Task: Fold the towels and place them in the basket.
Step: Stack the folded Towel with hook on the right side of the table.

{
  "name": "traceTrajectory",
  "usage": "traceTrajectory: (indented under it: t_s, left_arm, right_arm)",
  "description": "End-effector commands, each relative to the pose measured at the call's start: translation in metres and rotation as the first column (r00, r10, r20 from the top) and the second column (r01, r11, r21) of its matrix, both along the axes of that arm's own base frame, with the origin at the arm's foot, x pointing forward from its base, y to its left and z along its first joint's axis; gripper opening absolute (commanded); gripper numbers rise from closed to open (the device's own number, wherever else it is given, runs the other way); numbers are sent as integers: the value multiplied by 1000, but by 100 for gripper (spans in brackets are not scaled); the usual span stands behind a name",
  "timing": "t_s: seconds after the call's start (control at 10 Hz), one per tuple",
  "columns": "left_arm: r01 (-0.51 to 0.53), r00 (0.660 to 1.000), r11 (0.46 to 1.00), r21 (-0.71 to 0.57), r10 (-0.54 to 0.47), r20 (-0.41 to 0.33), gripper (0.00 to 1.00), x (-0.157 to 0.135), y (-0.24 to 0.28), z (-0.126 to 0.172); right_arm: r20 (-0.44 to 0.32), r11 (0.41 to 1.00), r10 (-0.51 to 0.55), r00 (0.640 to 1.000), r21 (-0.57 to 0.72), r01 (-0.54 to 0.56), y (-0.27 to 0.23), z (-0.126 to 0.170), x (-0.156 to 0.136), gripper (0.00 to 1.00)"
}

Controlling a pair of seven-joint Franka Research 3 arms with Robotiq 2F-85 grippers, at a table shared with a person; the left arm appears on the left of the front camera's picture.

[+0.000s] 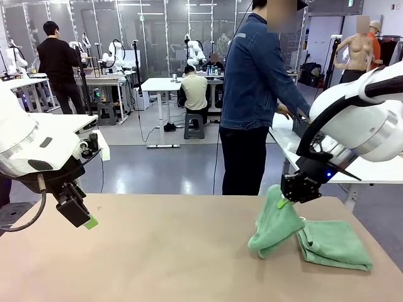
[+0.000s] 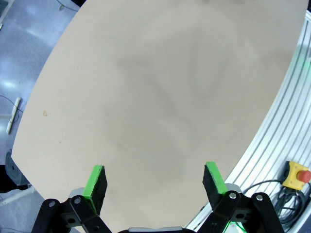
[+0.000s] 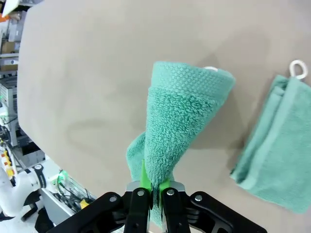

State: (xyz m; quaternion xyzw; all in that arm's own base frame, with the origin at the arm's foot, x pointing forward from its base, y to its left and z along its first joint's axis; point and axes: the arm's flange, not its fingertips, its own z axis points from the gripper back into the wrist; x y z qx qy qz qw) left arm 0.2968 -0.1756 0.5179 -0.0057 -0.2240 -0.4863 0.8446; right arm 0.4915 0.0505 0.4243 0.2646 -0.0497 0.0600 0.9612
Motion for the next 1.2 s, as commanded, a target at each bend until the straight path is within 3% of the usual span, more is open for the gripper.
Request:
traceTrajectory:
  t_s: [0.0, 0.5, 0.7, 1.1]
  left_arm:
    - [-14, 1000, 1000, 7, 14, 14, 100, 1, -3, -1]
    - [-14, 1000, 1000, 7, 14, 14, 100, 1, -3, -1]
    - [-14, 1000, 1000, 7, 14, 14, 100, 1, -3, -1]
    - [-14, 1000, 1000, 7, 14, 14, 100, 1, -3, -1]
  right_arm:
    - [27, 997, 59, 998, -56, -57, -14, 13, 5, 7]
    - [59, 991, 130, 990, -47, -127, -75, 36, -1, 7]
    - [17, 987, 147, 989, -67, -146, -94, 25, -1, 7]
    - [-83, 995, 75, 994, -58, -80, -137, -16, -1, 7]
